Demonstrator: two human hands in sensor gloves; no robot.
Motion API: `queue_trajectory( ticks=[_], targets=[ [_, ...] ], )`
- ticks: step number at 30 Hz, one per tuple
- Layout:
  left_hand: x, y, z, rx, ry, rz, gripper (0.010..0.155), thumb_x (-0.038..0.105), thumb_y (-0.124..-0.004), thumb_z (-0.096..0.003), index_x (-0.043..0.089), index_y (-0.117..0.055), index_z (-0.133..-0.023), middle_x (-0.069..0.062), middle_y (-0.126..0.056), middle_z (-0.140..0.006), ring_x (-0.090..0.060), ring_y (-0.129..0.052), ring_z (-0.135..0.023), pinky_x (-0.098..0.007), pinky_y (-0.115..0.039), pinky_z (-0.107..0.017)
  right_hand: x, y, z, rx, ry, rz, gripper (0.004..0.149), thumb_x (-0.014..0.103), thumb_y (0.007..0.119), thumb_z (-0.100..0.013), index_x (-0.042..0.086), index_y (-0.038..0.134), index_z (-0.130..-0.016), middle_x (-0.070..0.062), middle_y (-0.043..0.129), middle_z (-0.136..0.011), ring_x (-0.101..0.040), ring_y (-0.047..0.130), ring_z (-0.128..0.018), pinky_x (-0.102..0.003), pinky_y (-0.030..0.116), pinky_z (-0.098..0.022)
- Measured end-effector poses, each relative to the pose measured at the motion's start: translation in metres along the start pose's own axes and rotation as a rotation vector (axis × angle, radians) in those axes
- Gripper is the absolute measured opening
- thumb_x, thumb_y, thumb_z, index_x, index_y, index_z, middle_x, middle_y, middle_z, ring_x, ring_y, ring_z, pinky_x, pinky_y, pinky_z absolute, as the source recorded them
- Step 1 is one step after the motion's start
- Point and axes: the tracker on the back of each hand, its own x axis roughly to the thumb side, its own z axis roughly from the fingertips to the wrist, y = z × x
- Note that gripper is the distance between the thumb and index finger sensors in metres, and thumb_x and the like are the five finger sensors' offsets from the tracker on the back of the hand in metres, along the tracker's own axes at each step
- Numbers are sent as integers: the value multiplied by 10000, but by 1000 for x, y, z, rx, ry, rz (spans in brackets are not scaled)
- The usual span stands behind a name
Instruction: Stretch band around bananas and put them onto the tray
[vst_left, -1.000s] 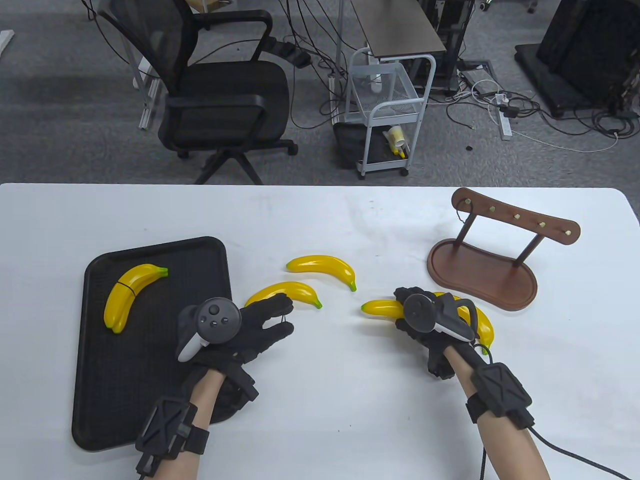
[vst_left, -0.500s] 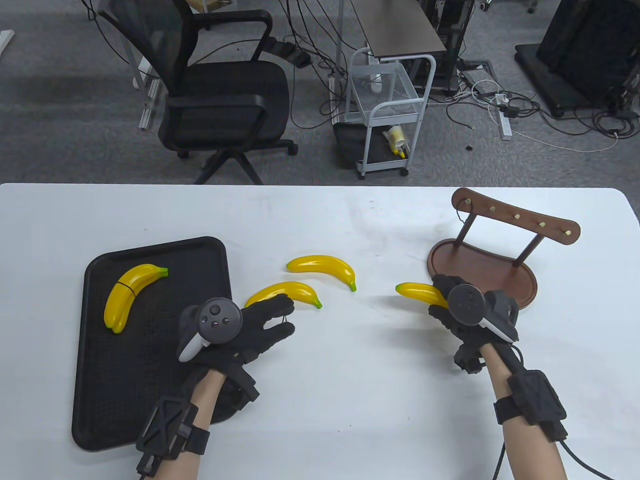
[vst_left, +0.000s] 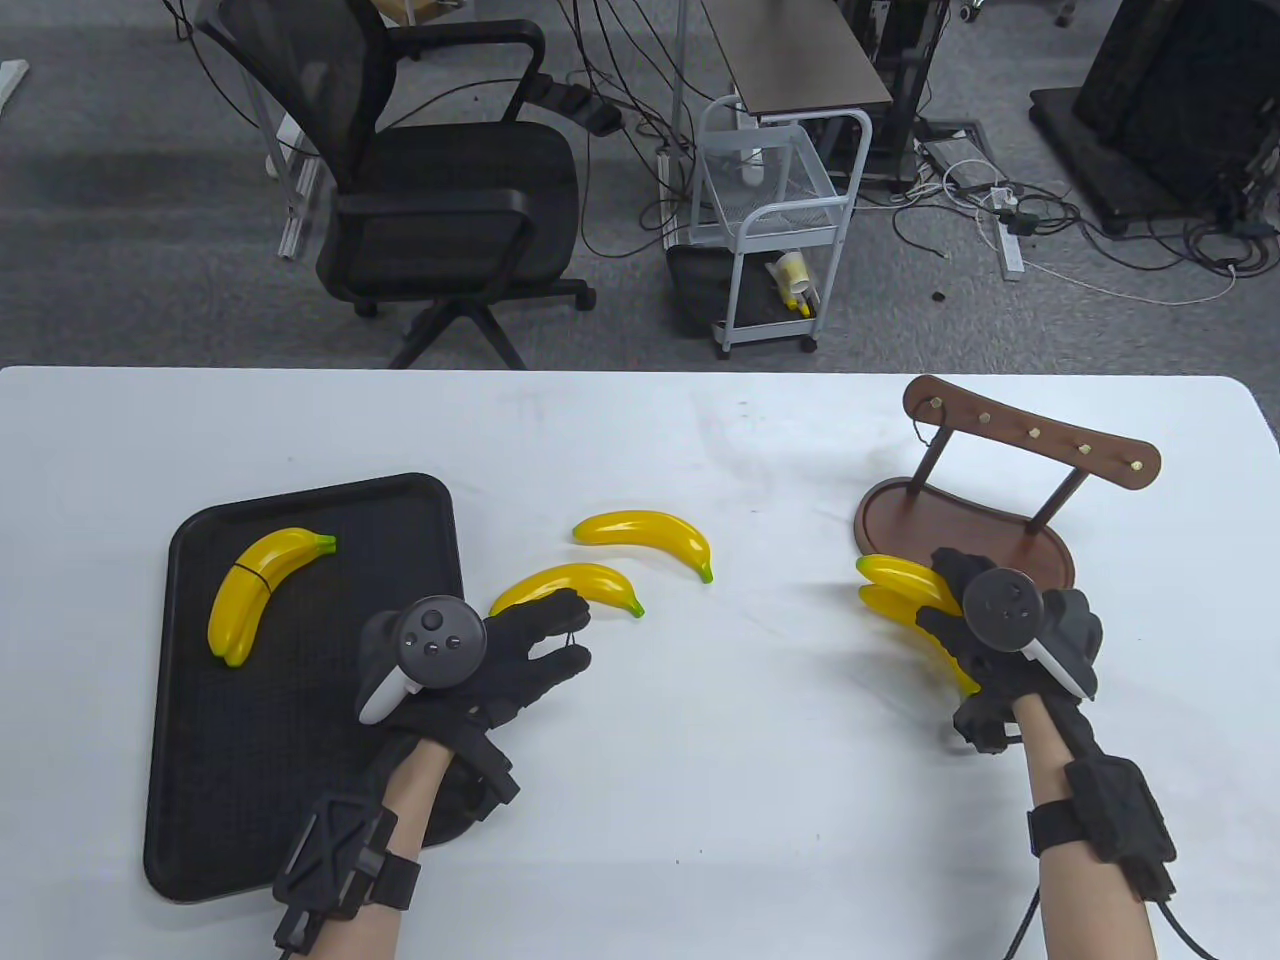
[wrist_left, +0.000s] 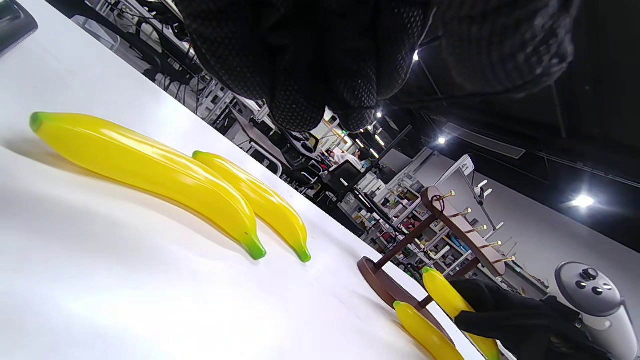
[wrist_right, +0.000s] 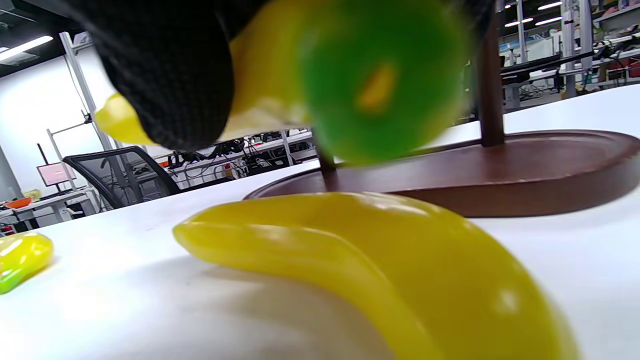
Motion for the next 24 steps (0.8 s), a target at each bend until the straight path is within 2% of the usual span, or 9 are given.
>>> queue_trajectory(
  ticks=[11,24],
  targets=[
    [0,0,0,0,0,2,674,582,-701,-502,251,-610,-1081,7,-771,-1095,-255,-809,-1026,-461,-649,-800,-13,18,2,44,48,-3,695,397,873,-471,135,603,-1056,-129,724,-1015,-344,848,-797,-481,784,-562],
    [0,0,0,3,-3,0,667,580,-699,-503,254,-615,-1078,9,-775,-1092,-254,-808,-1026,-462,-649,-799,-20,25,3,62,66,-50,713,417,840,-485,143,551,-1076,-129,669,-1037,-346,807,-817,-497,750,-588]
  ],
)
